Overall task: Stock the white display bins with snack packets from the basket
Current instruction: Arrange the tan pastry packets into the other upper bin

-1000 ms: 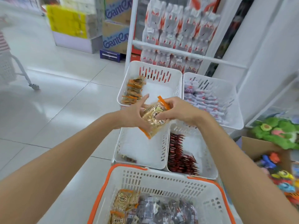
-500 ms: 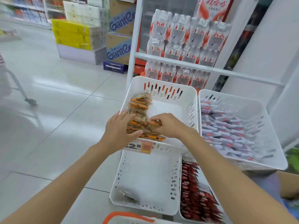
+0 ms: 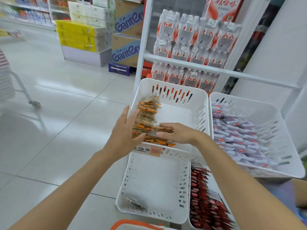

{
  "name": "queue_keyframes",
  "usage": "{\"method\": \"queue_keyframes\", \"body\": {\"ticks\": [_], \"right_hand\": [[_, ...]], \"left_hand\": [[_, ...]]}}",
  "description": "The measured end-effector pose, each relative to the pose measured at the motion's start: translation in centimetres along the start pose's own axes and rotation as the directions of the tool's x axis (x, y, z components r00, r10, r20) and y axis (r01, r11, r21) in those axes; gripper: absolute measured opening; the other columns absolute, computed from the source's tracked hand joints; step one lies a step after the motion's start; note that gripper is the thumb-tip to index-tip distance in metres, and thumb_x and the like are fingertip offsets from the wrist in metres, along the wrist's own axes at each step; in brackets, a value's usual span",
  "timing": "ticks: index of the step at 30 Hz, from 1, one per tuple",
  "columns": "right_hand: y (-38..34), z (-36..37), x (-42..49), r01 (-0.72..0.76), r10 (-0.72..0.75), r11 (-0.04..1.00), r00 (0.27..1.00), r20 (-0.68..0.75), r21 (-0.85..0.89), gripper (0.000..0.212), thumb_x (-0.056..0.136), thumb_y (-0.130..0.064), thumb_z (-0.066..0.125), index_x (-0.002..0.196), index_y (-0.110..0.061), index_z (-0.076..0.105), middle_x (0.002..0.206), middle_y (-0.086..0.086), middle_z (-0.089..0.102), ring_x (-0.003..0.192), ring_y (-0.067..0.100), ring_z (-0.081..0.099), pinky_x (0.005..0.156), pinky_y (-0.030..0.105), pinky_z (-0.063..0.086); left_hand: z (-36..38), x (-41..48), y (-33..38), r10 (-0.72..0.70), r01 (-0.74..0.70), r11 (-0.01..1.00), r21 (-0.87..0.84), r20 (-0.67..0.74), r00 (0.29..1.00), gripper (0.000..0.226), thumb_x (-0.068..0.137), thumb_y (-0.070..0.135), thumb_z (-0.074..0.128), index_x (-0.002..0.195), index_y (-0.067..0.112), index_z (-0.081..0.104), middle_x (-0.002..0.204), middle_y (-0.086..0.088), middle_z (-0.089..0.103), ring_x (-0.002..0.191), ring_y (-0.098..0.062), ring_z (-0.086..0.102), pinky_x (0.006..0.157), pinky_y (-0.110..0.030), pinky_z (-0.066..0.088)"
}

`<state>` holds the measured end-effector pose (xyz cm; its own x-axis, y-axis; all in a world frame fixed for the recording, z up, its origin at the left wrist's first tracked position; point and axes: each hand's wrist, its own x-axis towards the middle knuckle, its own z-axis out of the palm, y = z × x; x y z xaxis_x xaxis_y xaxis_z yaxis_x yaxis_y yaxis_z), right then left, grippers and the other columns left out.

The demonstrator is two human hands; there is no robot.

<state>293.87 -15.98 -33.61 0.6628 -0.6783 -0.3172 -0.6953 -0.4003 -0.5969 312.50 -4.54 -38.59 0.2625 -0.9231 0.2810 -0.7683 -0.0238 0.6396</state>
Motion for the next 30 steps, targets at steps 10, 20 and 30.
{"method": "queue_keyframes", "body": {"ticks": [10,20,30], "right_hand": [[0.5,1.4,1.2,-0.088,0.095,0.984,0.995,-0.04,0.155,0.054,0.102,-0.046,0.039,0.148,-0.019,0.03,0.144,0.008,0.04,0.125,0.023,0.046,0.103,0.038,0.039],[0.9,2.4,0.9,-0.002,0.04,0.973,0.987,-0.157,0.229,0.053,0.094,-0.042,0.059,0.139,-0.02,0.041,0.121,-0.006,0.051,0.104,0.01,0.057,0.09,0.03,0.05],[0.6,2.8,-0.3,0.057,-0.008,0.99,0.935,-0.354,0.127,0.068,0.091,-0.041,0.064,0.148,-0.023,0.033,0.154,0.001,0.029,0.141,0.021,0.032,0.112,0.033,0.03]], "left_hand": [[0.1,0.1,0.1,0.014,-0.017,0.997,0.072,0.045,0.999,0.07,0.093,0.039,0.059,0.153,0.03,0.024,0.163,0.001,-0.007,0.149,-0.018,0.009,0.12,-0.04,0.021],[0.4,0.2,0.0,0.017,-0.019,0.998,0.061,0.034,0.999,0.065,0.092,0.039,0.06,0.15,0.031,0.032,0.163,0.004,-0.007,0.144,-0.017,0.025,0.115,-0.036,0.029],[0.1,-0.3,1.9,-0.04,0.054,0.988,0.145,-0.099,0.994,0.061,0.087,0.039,0.066,0.143,0.028,0.043,0.161,-0.005,0.017,0.146,-0.024,0.02,0.115,-0.045,0.023]]}}
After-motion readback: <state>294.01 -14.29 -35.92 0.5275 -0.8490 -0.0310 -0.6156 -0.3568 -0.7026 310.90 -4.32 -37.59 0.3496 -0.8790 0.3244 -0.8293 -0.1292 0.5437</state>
